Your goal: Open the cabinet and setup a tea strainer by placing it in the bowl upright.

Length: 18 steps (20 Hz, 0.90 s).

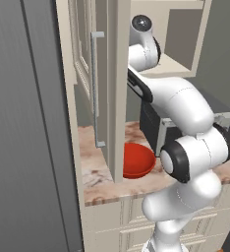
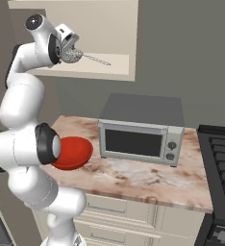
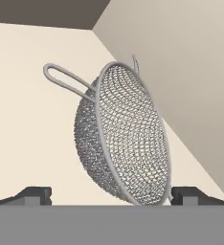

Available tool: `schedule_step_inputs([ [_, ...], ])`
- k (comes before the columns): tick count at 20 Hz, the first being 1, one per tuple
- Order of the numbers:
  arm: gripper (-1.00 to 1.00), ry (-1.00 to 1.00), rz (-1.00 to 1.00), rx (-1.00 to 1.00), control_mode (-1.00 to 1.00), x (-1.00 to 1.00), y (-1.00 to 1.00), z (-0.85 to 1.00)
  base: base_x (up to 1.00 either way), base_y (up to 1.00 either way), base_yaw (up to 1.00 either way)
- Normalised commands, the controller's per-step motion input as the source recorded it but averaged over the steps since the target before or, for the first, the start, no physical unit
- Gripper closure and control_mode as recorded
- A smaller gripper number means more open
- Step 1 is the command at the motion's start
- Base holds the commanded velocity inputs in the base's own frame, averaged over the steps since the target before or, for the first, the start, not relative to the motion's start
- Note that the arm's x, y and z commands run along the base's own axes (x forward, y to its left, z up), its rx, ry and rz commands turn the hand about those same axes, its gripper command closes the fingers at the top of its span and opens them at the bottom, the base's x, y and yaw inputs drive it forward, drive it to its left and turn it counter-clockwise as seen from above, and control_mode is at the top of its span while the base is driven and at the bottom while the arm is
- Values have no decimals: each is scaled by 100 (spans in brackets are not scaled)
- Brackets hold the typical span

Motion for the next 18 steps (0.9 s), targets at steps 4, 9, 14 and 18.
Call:
schedule_step_inputs([
  [4, -100, 0, 1, 0, -100, 19, 0, -2, 0, 0, 0],
  [9, -100, 1, 3, 0, -100, 23, 0, 0, 0, 0, 0],
  [14, -100, 3, 4, 0, -100, 23, 0, 0, 0, 0, 0],
  [18, -100, 2, 4, 0, -100, 19, 0, 0, 0, 0, 0],
])
